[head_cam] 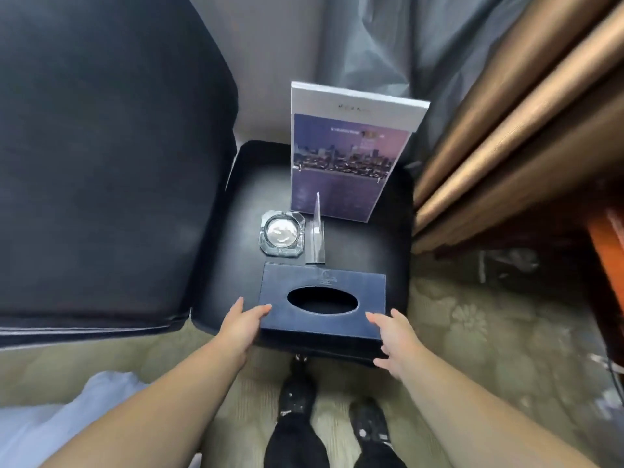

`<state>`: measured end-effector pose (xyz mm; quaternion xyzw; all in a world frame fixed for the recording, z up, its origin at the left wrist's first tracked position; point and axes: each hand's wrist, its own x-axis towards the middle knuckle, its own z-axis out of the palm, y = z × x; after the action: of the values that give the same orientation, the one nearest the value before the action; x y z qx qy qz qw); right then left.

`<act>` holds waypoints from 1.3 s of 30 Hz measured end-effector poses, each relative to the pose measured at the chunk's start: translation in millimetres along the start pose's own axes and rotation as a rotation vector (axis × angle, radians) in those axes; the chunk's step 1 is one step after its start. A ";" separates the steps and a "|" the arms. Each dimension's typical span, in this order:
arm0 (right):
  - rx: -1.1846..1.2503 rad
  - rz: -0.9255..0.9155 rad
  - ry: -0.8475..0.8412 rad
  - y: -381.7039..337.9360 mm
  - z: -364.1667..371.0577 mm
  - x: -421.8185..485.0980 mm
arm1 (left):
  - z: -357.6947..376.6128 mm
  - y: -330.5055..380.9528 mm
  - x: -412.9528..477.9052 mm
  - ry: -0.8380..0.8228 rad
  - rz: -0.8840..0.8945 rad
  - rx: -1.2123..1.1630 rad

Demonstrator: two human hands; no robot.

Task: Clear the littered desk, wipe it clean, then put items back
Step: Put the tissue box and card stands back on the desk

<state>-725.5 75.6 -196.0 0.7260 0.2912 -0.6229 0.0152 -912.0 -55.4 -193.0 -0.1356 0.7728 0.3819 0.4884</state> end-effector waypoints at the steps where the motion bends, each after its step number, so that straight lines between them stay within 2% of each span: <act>1: 0.020 0.016 0.009 2.5 2.4 5.7 | 2.9 -1.8 7.5 -0.021 -0.018 -0.006; 4: 0.079 0.026 -0.001 7.2 7.6 15.1 | 10.5 -10.5 17.5 -0.112 -0.040 -0.019; 7: 0.109 0.018 0.017 14.2 3.7 15.8 | 14.1 -18.9 16.4 -0.098 -0.039 -0.028; 13: 0.231 -0.046 0.073 25.4 -37.4 -15.9 | 15.7 -15.7 -33.4 -0.177 -0.071 -0.034; 16: 0.323 -0.110 0.093 14.4 -67.3 -42.5 | 26.8 -0.5 -69.0 -0.241 -0.022 -0.029; 23: 0.437 -0.248 0.095 -4.3 -163.8 -137.8 | 61.6 46.9 -168.5 -0.363 0.287 0.023; 27: 0.605 -0.400 0.134 17.6 -240.8 -189.5 | 102.8 39.8 -249.8 -0.477 0.421 0.054; 34: 0.835 -0.722 0.506 117.8 -410.3 -257.2 | 234.5 -22.7 -409.0 -0.663 0.769 0.039; 39: 1.011 -0.725 0.677 222.1 -522.7 -284.3 | 340.8 -103.6 -500.4 -0.770 0.924 0.118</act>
<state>-174.9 -22.4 104.9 0.6551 0.1785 -0.3878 -0.6234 -386.3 39.6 110.3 0.3895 0.5395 0.5325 0.5231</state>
